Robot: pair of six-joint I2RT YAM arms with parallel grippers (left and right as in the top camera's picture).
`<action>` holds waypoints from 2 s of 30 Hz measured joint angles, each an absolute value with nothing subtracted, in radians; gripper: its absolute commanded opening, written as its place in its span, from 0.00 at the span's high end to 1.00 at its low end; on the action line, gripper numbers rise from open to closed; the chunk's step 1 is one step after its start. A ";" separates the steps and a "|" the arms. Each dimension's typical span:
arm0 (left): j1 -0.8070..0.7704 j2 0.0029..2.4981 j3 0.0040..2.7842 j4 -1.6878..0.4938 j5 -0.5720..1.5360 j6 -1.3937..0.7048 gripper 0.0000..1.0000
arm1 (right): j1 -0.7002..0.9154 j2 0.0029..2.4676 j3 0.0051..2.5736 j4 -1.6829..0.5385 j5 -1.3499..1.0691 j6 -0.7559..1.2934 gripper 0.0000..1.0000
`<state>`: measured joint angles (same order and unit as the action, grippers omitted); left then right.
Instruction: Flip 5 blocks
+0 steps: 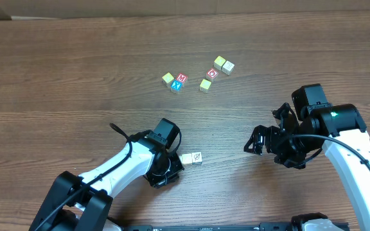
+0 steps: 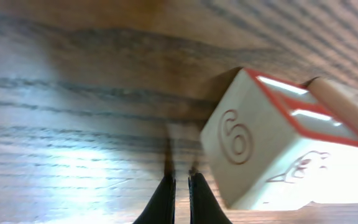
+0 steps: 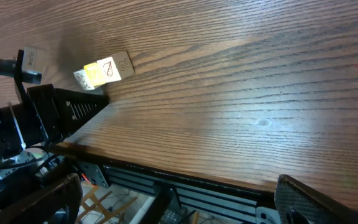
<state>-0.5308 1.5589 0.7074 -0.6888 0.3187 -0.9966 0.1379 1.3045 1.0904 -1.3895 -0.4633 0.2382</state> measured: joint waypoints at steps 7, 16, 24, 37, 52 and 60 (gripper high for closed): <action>-0.531 1.559 0.707 -0.662 0.313 -0.997 0.96 | 0.138 1.304 1.090 -1.390 -0.463 0.235 0.00; -0.531 1.559 0.707 -0.657 0.311 -0.997 0.96 | 0.138 1.304 1.090 -1.390 -0.463 0.235 0.00; -0.546 1.559 0.707 -0.637 0.310 -0.997 0.96 | 0.138 1.304 1.090 -1.390 -0.463 0.235 0.00; -0.570 1.560 0.707 -0.598 0.303 -1.001 0.96 | 0.138 1.305 1.090 -1.390 -0.463 0.235 0.00; -0.649 1.519 0.706 -0.675 0.265 -0.976 0.96 | 0.138 1.304 1.090 -1.394 -0.463 0.235 0.00; -0.704 1.256 0.704 -0.954 0.076 -0.992 0.96 | 0.138 1.304 1.090 -1.373 -0.455 0.235 0.00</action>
<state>-0.7044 1.2564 0.7044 -0.9543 0.0761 -0.9924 0.1379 1.3045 1.0904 -1.3731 -0.4549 0.2352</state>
